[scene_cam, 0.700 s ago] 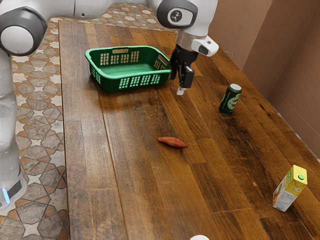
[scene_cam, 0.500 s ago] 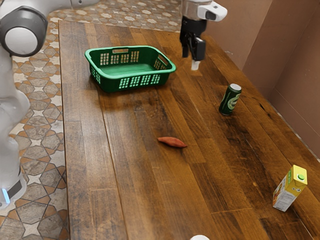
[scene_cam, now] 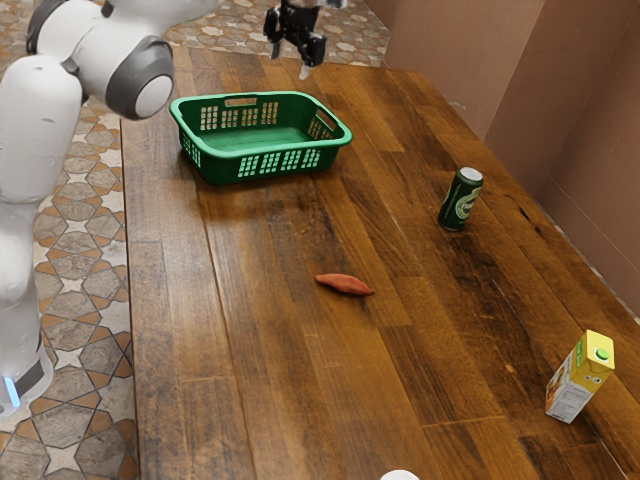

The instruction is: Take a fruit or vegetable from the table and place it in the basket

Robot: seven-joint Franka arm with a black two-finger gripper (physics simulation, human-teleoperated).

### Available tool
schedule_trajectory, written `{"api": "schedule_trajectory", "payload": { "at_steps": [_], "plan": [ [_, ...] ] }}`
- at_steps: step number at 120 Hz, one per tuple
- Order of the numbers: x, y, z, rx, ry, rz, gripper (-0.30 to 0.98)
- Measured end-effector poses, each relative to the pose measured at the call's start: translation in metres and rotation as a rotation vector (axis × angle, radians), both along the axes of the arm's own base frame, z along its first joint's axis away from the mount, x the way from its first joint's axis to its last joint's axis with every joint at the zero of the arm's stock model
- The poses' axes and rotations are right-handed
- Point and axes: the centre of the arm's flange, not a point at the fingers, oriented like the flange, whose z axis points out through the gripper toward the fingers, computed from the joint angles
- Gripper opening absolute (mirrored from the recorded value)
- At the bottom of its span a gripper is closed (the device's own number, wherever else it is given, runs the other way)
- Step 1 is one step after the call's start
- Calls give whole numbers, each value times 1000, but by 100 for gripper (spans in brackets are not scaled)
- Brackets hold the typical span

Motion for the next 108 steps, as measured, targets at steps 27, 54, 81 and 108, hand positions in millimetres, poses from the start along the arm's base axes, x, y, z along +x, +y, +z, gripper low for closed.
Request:
{"api": "schedule_trajectory", "payload": {
  "at_steps": [27, 54, 81, 108],
  "plan": [
    [-7, 32, -36, -34, 34, -5, 66],
    [53, -45, -40, -77, -6, -225, 66],
    [86, -104, -50, -89, 4, -377, 66],
    [117, -192, -55, -92, 23, -552, 66]
  ]
}}
